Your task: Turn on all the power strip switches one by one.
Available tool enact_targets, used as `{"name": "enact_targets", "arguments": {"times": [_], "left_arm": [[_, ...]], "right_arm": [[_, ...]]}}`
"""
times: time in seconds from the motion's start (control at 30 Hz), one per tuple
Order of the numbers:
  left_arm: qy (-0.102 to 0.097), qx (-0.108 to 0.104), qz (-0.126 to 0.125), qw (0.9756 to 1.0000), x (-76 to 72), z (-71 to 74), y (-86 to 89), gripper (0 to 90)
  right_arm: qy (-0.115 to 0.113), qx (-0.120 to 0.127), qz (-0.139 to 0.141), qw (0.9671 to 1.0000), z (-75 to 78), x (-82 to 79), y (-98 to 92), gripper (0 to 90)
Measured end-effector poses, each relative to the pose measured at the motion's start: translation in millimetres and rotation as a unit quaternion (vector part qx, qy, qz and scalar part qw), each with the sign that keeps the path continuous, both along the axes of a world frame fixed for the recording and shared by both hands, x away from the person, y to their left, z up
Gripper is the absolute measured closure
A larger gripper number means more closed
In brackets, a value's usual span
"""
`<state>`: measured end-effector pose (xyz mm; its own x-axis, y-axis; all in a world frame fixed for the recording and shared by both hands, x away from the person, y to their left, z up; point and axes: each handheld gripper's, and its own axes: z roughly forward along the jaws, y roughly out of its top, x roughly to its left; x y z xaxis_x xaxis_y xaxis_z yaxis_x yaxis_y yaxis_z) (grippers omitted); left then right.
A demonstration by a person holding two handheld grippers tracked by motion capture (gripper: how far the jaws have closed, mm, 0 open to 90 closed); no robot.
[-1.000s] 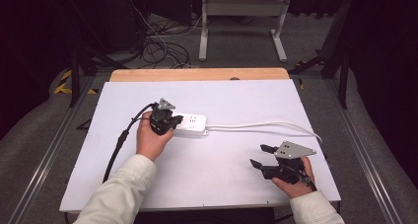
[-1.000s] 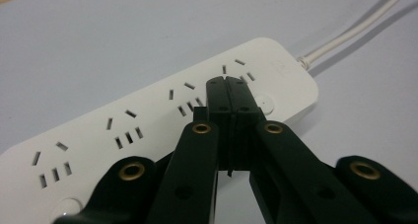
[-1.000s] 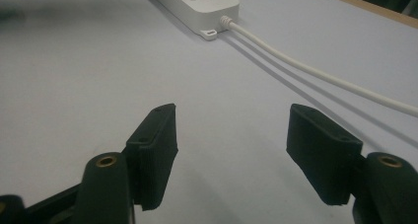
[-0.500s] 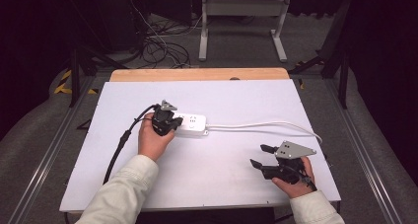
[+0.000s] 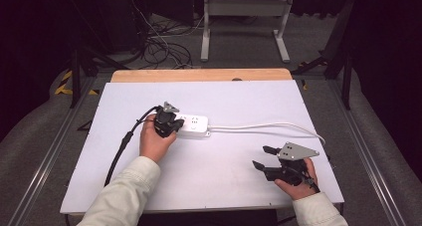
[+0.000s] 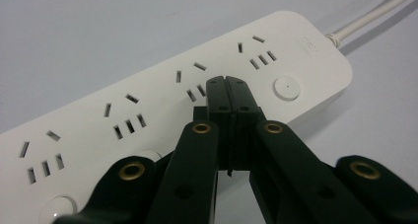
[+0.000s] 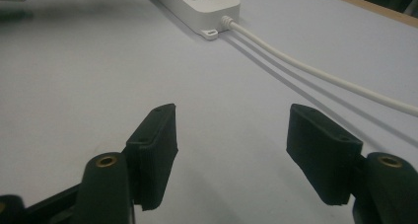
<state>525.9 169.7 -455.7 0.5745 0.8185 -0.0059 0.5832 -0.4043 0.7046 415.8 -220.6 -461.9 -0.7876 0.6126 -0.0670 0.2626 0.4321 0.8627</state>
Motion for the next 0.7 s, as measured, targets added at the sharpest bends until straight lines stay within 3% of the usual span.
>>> {"name": "enact_targets", "arguments": {"times": [0.7], "left_arm": [[-0.011,0.020,0.002,0.9997,-2.9,-2.5,-5.4,90.0]], "right_arm": [[0.001,-0.001,0.002,1.0000,-0.3,-0.4,0.7,36.0]]}}
